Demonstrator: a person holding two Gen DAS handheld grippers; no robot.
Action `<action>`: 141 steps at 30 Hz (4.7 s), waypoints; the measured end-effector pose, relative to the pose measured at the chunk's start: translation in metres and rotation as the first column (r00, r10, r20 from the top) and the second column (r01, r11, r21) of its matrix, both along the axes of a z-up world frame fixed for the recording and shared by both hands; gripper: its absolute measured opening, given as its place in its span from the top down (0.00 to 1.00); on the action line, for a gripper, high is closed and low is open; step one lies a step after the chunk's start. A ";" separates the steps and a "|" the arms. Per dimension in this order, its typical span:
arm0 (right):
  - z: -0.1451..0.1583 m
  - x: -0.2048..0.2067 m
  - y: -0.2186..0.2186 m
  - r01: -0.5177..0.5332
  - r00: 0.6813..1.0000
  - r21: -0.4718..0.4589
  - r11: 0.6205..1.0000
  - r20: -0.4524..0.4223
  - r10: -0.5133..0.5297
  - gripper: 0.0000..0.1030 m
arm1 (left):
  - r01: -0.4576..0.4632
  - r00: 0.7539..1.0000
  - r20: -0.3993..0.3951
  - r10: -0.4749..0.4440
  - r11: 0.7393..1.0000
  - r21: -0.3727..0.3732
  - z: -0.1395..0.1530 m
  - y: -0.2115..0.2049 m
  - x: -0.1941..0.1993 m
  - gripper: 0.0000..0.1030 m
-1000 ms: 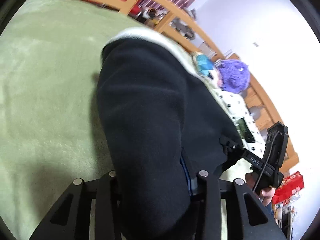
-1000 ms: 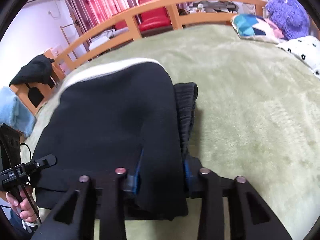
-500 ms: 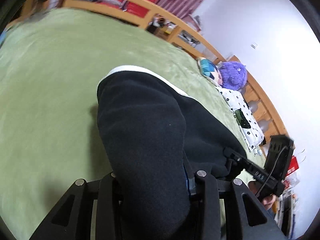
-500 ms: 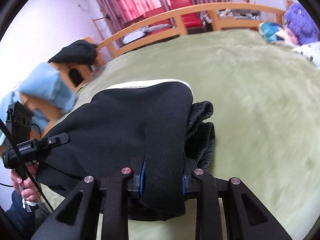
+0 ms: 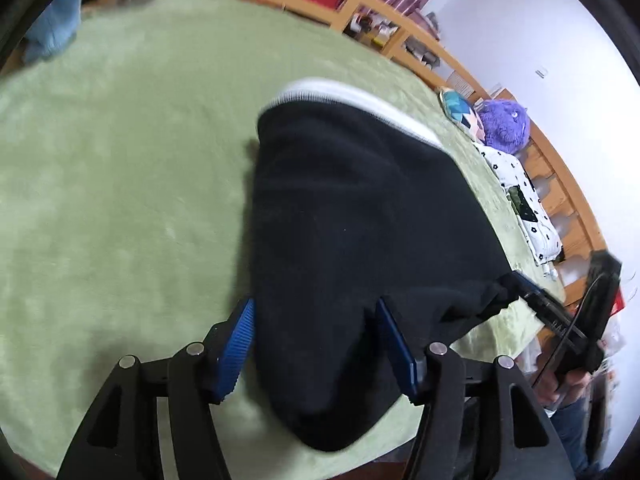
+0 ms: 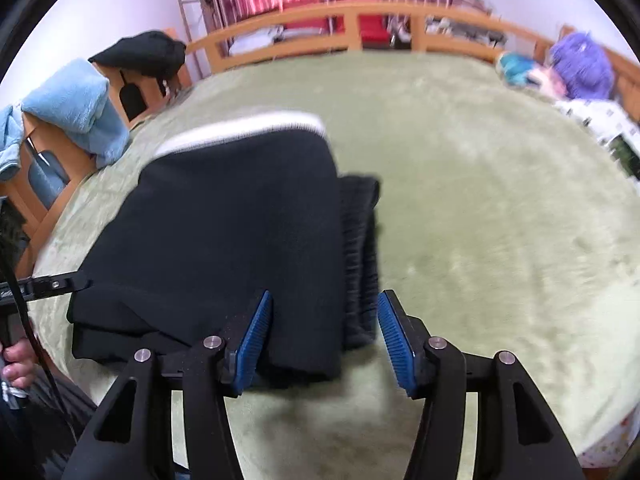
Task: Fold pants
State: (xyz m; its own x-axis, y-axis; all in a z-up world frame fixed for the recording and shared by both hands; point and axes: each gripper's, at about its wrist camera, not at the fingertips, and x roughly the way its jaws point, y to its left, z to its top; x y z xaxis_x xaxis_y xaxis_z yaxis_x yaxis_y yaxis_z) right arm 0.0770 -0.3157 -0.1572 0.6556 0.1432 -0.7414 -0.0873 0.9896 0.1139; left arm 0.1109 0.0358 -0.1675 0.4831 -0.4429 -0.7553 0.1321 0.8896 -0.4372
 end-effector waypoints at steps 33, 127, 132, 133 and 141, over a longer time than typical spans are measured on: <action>-0.039 -0.062 0.091 -0.201 0.973 0.092 0.975 -0.092 0.210 0.68 | 0.066 0.998 -0.015 -0.066 0.998 0.002 -0.016 -0.001 -0.038 0.69; -0.043 -0.017 0.022 -0.087 0.996 0.034 0.996 -0.006 0.087 0.91 | 0.161 0.987 -0.034 -0.158 0.979 0.126 -0.032 -0.040 -0.028 0.88; -0.029 -0.023 0.018 -0.090 0.996 0.047 0.995 -0.019 0.091 0.92 | 0.138 0.990 0.000 -0.138 0.990 0.040 -0.009 -0.036 -0.032 0.88; -0.023 -0.027 0.015 -0.080 0.997 0.062 0.995 0.016 0.079 0.92 | 0.132 0.991 0.015 -0.132 0.991 0.016 -0.003 -0.033 -0.032 0.87; -0.023 -0.029 0.015 -0.103 0.995 0.014 0.995 -0.011 0.103 0.92 | 0.196 0.980 -0.049 -0.191 0.973 0.120 -0.025 -0.069 -0.015 0.73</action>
